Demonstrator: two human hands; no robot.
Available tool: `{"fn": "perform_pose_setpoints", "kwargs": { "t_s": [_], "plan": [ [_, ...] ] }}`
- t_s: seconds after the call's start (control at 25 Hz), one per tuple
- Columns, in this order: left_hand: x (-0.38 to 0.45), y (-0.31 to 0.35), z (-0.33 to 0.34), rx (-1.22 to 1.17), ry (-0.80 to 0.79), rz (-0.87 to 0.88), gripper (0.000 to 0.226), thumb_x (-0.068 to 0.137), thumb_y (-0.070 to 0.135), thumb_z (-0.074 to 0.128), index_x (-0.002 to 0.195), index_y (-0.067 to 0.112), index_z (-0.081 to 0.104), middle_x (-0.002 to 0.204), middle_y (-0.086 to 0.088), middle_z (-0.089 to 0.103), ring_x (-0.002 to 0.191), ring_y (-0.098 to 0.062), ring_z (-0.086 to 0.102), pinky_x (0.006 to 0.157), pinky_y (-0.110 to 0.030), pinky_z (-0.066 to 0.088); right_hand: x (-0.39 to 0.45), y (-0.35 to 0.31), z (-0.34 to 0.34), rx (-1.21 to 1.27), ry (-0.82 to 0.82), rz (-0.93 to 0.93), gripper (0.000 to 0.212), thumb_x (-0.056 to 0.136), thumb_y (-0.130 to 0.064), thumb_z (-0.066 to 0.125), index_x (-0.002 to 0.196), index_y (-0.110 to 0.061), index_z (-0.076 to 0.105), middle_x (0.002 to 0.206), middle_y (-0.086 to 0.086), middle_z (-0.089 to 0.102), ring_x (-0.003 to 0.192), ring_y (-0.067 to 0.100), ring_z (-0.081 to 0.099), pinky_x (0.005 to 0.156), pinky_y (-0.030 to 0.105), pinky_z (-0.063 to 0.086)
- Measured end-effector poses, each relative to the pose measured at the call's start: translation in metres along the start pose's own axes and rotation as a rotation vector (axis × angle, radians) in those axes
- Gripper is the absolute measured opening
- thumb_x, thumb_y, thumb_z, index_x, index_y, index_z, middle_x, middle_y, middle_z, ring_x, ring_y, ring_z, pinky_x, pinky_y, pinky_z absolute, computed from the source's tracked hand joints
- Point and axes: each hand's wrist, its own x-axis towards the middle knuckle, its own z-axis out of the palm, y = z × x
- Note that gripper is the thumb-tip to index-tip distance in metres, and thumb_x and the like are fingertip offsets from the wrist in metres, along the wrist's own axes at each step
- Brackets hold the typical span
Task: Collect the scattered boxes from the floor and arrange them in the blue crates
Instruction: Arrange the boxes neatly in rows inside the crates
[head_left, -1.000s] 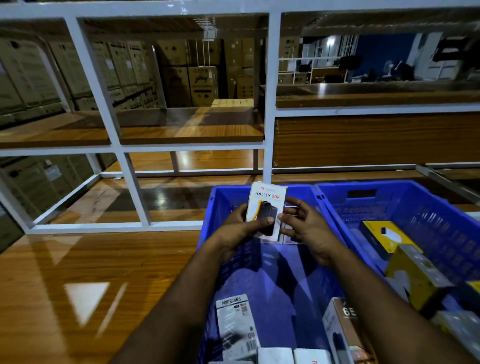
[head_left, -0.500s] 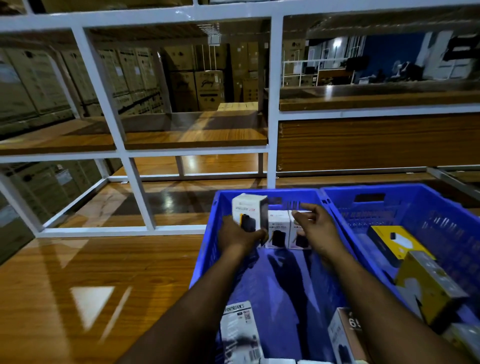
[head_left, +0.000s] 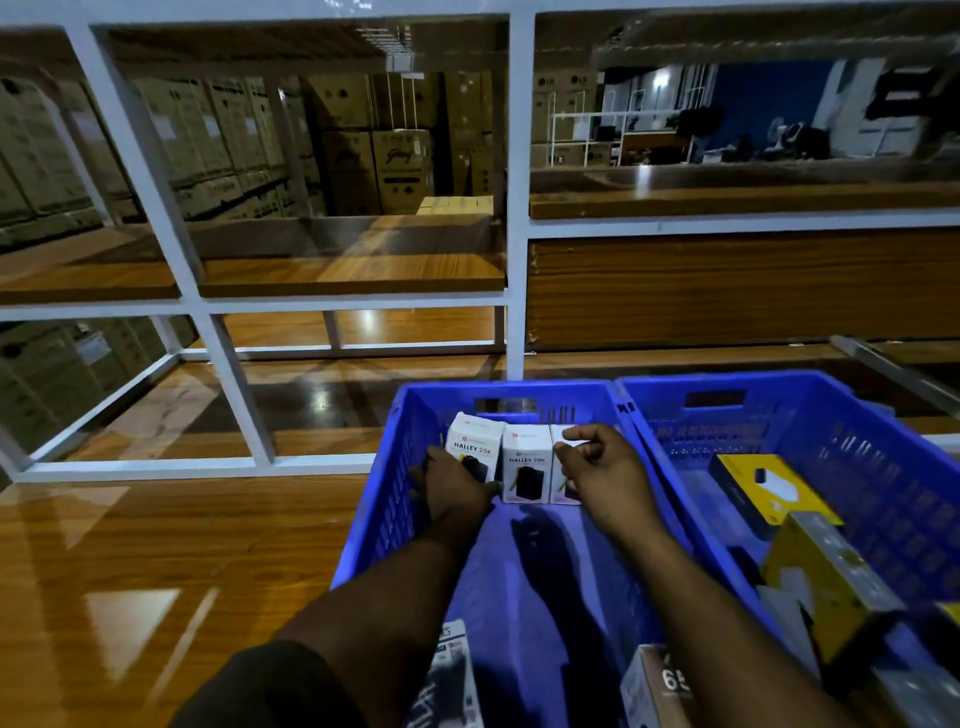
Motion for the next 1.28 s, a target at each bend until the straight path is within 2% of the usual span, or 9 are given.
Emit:
{"fn": "perform_pose_setpoints", "kwargs": {
  "t_s": [0.2,0.56,0.64,0.72,0.8,0.92,1.04,1.16,1.28],
  "plan": [
    [0.011,0.004,0.027,-0.135,-0.053,-0.057,0.090,0.056,0.029,0.096,0.121,0.002,0.040,0.122,-0.017,0.061,0.114,-0.033,0.062,0.093,-0.043,0.051,-0.003,-0.003,-0.006,0.001,0.011,0.015,0.009,0.091,-0.016,0.066,0.088,-0.024,0.063,0.085,0.013,0.067,0.082,0.036,0.067,0.079,0.050,0.057],
    [0.016,-0.008,0.049,-0.366,-0.176,-0.090,0.106,0.060,0.026,0.093,0.139,0.008,0.025,0.137,-0.011,0.053,0.123,-0.030,0.055,0.105,-0.044,0.047,-0.006,-0.004,-0.004,-0.060,-0.047,0.043,0.007,0.092,-0.018,0.065,0.088,-0.023,0.064,0.086,0.009,0.068,0.085,0.031,0.067,0.081,0.046,0.057],
    [0.016,-0.012,0.044,-0.493,-0.258,-0.126,0.101,0.064,0.010,0.091,0.138,0.018,0.023,0.136,-0.009,0.055,0.118,-0.026,0.059,0.095,-0.040,0.054,-0.006,-0.004,-0.004,-0.091,-0.050,0.044,0.007,0.092,-0.018,0.066,0.087,-0.022,0.064,0.084,0.007,0.068,0.084,0.029,0.067,0.081,0.044,0.056],
    [0.014,-0.004,0.029,-0.571,-0.350,-0.184,0.085,0.072,-0.007,0.082,0.138,0.006,0.029,0.127,-0.012,0.058,0.099,-0.024,0.063,0.062,-0.023,0.059,-0.004,-0.001,-0.006,-0.109,-0.057,0.059,0.009,0.091,-0.018,0.066,0.083,-0.022,0.065,0.080,0.005,0.067,0.083,0.030,0.068,0.080,0.044,0.056],
    [0.013,0.008,0.015,-0.611,-0.384,-0.281,0.084,0.074,-0.004,0.081,0.140,0.005,0.029,0.130,-0.021,0.056,0.085,-0.028,0.064,0.041,-0.023,0.050,-0.001,0.002,-0.009,-0.103,-0.053,0.089,0.009,0.091,-0.017,0.064,0.082,-0.020,0.066,0.081,0.005,0.068,0.080,0.030,0.067,0.075,0.044,0.057],
    [0.004,0.021,-0.004,-0.451,-0.341,-0.322,0.089,0.076,0.011,0.084,0.143,0.003,0.027,0.132,-0.023,0.053,0.069,-0.027,0.058,0.034,-0.020,0.044,-0.002,-0.004,-0.013,-0.013,-0.057,0.118,0.012,0.093,-0.012,0.061,0.081,-0.015,0.064,0.075,0.006,0.062,0.065,0.021,0.058,0.061,0.034,0.049],
    [-0.003,0.023,-0.022,-0.460,-0.377,-0.212,0.055,0.075,0.010,0.084,0.122,-0.003,0.057,0.117,-0.024,0.066,0.079,-0.030,0.062,0.042,-0.026,0.049,-0.003,-0.020,-0.023,-0.003,-0.149,0.134,0.017,0.094,-0.013,0.061,0.078,-0.012,0.060,0.070,0.008,0.057,0.060,0.019,0.052,0.060,0.033,0.044],
    [-0.022,0.025,-0.045,-0.498,-0.423,-0.132,0.027,0.075,0.012,0.084,0.092,0.006,0.064,0.094,-0.018,0.071,0.076,-0.025,0.063,0.069,-0.035,0.053,-0.017,-0.045,-0.051,-0.528,-0.344,0.096,0.035,0.094,-0.033,0.062,0.065,-0.013,0.061,0.061,0.004,0.060,0.057,0.021,0.055,0.060,0.032,0.045],
    [-0.054,0.031,-0.066,-0.434,-0.526,-0.059,0.027,0.085,0.021,0.078,0.080,0.017,0.052,0.087,-0.008,0.061,0.088,-0.025,0.061,0.076,-0.037,0.048,-0.059,-0.076,-0.071,-1.137,-0.633,0.054,0.051,0.093,-0.055,0.054,0.062,-0.014,0.056,0.060,-0.002,0.052,0.060,0.019,0.051,0.055,0.028,0.037]
  ]
}}
